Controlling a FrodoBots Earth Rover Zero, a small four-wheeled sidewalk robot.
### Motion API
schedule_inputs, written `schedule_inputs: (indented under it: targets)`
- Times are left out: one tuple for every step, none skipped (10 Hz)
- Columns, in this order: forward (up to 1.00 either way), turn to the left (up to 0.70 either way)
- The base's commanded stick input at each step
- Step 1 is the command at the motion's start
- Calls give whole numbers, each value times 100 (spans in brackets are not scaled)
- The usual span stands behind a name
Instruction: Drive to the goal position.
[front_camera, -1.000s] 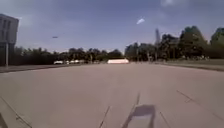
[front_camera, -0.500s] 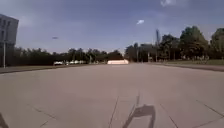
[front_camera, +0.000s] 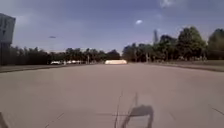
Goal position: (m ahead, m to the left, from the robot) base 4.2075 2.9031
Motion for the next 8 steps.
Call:
schedule_inputs:
  targets:
    - [100,-14]
    - [100,-14]
    - [100,-14]
    - [100,-15]
    - [100,-15]
    - [100,-16]
    - [100,-16]
    - [100,-16]
